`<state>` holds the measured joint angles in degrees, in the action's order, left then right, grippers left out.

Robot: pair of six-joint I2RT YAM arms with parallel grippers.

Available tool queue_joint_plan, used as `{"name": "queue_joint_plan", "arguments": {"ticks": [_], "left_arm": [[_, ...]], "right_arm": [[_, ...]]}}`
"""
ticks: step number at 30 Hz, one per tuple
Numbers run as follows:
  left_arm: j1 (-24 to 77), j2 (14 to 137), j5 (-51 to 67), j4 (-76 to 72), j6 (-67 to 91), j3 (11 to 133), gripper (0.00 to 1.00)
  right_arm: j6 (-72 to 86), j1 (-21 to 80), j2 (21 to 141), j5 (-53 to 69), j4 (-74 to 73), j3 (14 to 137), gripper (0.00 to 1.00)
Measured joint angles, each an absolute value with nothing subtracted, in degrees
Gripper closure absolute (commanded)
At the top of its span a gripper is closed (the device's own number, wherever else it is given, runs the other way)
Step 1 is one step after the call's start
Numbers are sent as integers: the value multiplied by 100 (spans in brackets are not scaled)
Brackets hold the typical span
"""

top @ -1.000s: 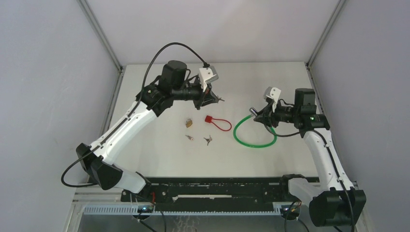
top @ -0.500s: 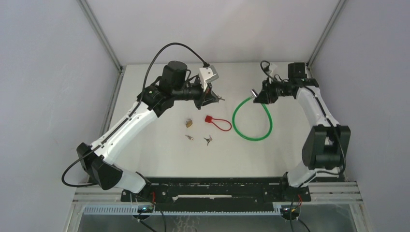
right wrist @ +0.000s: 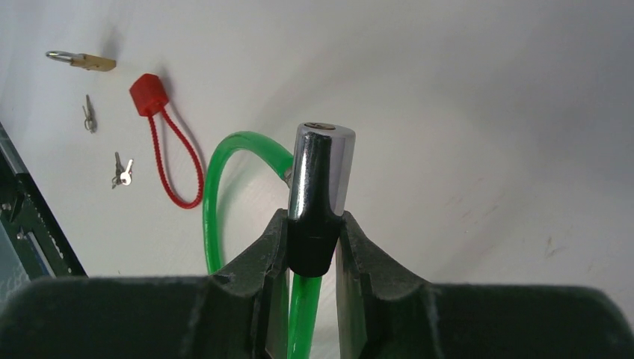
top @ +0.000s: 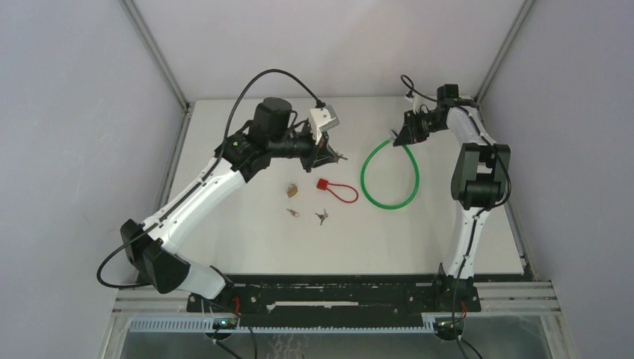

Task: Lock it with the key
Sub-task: Place the lock at the center of the board.

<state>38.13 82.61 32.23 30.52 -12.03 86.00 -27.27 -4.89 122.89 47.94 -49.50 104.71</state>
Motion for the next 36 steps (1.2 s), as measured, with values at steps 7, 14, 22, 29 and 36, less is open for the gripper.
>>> {"name": "queue_joint_plan", "arguments": {"ticks": [7, 14, 22, 29, 36], "left_arm": [[3839, 8353, 3247, 3055, -1205, 8600, 94], [3903, 8482, 3269, 3055, -1205, 8597, 94], [3988, 8589, 3264, 3061, -1208, 8425, 93], [4040, 8670, 3258, 3059, -1234, 8372, 91], [4066, 8670, 3208, 3072, -1267, 8261, 89]], "right_arm": [[-2681, -679, 13056, 4652, -5223, 11045, 83], [-2626, -790, 13369, 4401, -5430, 11301, 77], [-2403, -786, 13421, 3907, -5607, 11404, 74], [-2265, -786, 13555, 3518, -5693, 11498, 68], [-2276, -790, 13600, 2912, -5719, 11502, 55]]}}
